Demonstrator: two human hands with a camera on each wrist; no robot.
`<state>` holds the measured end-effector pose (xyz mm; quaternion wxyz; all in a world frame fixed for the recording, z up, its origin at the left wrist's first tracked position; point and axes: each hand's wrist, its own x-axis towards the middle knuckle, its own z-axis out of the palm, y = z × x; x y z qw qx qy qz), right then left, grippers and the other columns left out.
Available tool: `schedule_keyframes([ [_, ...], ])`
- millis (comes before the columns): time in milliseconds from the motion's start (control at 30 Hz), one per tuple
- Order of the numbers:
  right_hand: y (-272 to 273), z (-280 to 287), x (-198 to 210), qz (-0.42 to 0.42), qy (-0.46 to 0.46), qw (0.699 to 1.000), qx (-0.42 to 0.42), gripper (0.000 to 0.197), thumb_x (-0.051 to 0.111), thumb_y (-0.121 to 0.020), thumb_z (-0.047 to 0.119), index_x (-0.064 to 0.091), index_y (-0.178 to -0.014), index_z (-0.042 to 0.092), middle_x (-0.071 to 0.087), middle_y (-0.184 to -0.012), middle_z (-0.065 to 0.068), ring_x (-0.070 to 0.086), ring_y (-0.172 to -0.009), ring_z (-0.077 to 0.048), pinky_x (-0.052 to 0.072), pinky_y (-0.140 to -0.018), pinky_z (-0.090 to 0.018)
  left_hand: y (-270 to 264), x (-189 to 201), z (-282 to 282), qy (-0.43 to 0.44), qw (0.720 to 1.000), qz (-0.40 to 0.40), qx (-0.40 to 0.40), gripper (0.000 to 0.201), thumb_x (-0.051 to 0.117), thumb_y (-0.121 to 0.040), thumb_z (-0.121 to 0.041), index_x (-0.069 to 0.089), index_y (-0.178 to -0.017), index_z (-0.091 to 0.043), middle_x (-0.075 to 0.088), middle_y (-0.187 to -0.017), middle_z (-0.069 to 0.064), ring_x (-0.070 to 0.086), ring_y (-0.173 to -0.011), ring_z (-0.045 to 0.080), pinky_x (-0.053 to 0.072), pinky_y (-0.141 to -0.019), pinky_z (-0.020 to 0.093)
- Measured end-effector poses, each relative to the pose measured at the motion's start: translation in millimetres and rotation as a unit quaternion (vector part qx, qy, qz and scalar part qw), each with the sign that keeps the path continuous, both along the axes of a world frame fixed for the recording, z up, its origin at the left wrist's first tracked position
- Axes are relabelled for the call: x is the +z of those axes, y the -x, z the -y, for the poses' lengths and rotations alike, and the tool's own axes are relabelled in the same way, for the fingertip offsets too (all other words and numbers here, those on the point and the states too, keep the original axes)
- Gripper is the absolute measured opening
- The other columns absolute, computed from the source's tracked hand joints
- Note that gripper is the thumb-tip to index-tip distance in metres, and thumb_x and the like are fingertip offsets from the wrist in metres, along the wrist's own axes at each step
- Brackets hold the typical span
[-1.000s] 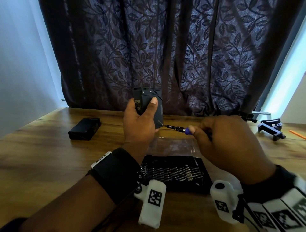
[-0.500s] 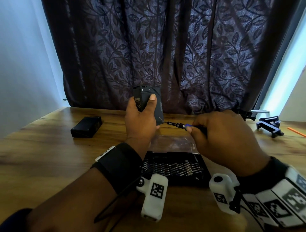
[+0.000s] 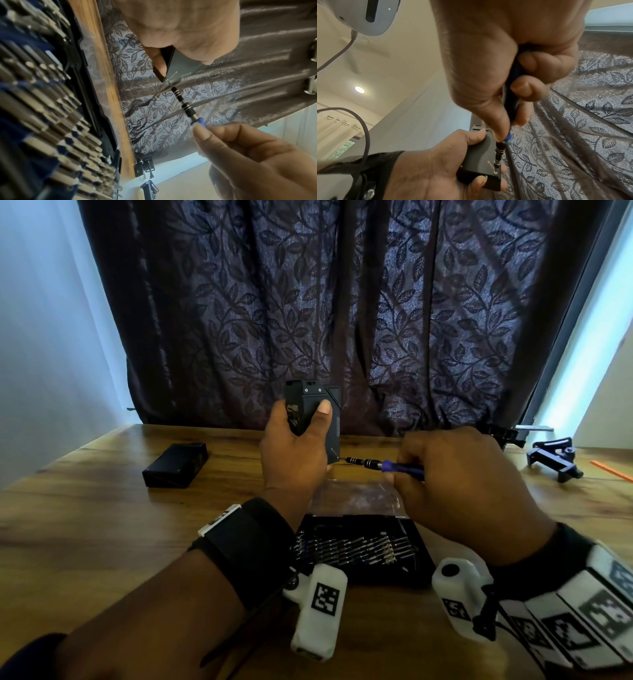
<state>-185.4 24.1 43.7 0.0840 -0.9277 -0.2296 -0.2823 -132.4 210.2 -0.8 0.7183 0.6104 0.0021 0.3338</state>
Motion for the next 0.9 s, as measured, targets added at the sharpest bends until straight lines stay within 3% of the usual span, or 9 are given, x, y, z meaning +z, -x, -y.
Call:
schedule_keyframes([
  [233,-2.2,-1.9,-2.8,-0.024,0.036,0.998,-0.041,0.048,0.035,-0.099,0.055,0.068,-0.083,0.024,0.046,-0.060,0.010,0.039,-0.056,-0.005,0.024,-0.051,-0.024,-2.1,-1.0,-1.0,0.002,1.000,-0.001,0.003,0.009,0.073,-0.094,-0.043,0.066,-0.096,-0.038,0.076,-0.098,-0.009,0.075,-0.093,0.022,0.061,-0.080,0.062],
  [300,-2.9,-1.0,-2.4,-0.031,0.010,0.999,-0.022,0.038,0.043,-0.098,0.055,0.063,-0.088,0.024,0.048,-0.064,0.011,0.042,-0.060,-0.006,0.029,-0.054,-0.026,-2.2,0.1,-1.9,0.001,1.000,-0.003,0.005,0.008,0.072,-0.093,-0.045,0.066,-0.095,-0.041,0.076,-0.098,-0.008,0.075,-0.093,0.023,0.062,-0.077,0.062],
  [367,-1.7,0.0,-0.3,-0.034,-0.021,0.999,0.002,0.025,0.063,-0.091,0.052,0.057,-0.090,0.028,0.054,-0.075,0.011,0.049,-0.069,-0.010,0.035,-0.063,-0.029,-1.2,0.7,-1.0,0.005,1.000,-0.003,-0.001,0.008,0.072,-0.095,-0.042,0.065,-0.096,-0.038,0.076,-0.098,-0.007,0.075,-0.092,0.023,0.063,-0.075,0.059],
  [433,-1.8,0.9,0.5,-0.032,-0.019,0.999,0.004,0.025,0.071,-0.086,0.048,0.059,-0.085,0.026,0.057,-0.077,0.010,0.049,-0.070,-0.010,0.033,-0.065,-0.029,0.2,0.7,0.7,0.017,1.000,-0.001,-0.014,0.007,0.071,-0.096,-0.037,0.065,-0.099,-0.034,0.076,-0.101,-0.005,0.075,-0.095,0.024,0.063,-0.078,0.057],
  [533,-2.3,1.9,0.0,-0.020,-0.017,1.000,-0.002,0.028,0.064,-0.090,0.050,0.066,-0.080,0.024,0.056,-0.066,0.009,0.043,-0.062,-0.008,0.032,-0.062,-0.029,0.8,-0.4,2.2,0.026,0.999,0.000,-0.025,0.009,0.071,-0.097,-0.036,0.065,-0.103,-0.032,0.077,-0.106,-0.003,0.075,-0.098,0.023,0.063,-0.080,0.053],
  [633,-2.4,1.2,0.3,-0.028,0.004,0.999,-0.020,0.041,0.048,-0.098,0.053,0.070,-0.080,0.023,0.050,-0.061,0.009,0.040,-0.057,-0.005,0.027,-0.054,-0.028,1.6,0.6,2.8,0.030,0.999,-0.003,-0.029,0.007,0.069,-0.098,-0.035,0.064,-0.102,-0.032,0.076,-0.102,-0.003,0.075,-0.090,0.019,0.063,-0.065,0.041],
  [733,-2.5,0.8,0.2,-0.039,0.017,0.998,-0.035,0.045,0.039,-0.100,0.052,0.072,-0.087,0.024,0.046,-0.060,0.010,0.037,-0.056,-0.003,0.023,-0.051,-0.022,2.4,1.3,2.7,0.027,0.999,-0.006,-0.027,0.006,0.069,-0.098,-0.036,0.064,-0.100,-0.034,0.076,-0.102,-0.002,0.074,-0.086,0.017,0.062,-0.060,0.038],
  [800,-2.9,1.2,-0.5,-0.042,-0.002,0.999,-0.020,0.039,0.044,-0.098,0.053,0.070,-0.090,0.025,0.050,-0.064,0.010,0.039,-0.058,-0.003,0.028,-0.053,-0.025,2.0,1.2,1.8,0.029,0.999,-0.005,-0.025,0.006,0.069,-0.098,-0.037,0.064,-0.099,-0.034,0.076,-0.102,-0.001,0.075,-0.088,0.020,0.062,-0.060,0.040],
  [900,-1.5,1.3,0.2,-0.044,-0.038,0.998,0.007,0.024,0.071,-0.084,0.048,0.061,-0.089,0.027,0.058,-0.080,0.010,0.051,-0.070,-0.010,0.038,-0.064,-0.029,1.9,1.6,1.2,0.034,0.999,-0.001,-0.024,0.006,0.069,-0.098,-0.036,0.064,-0.101,-0.033,0.076,-0.103,0.000,0.075,-0.091,0.023,0.062,-0.060,0.038],
])
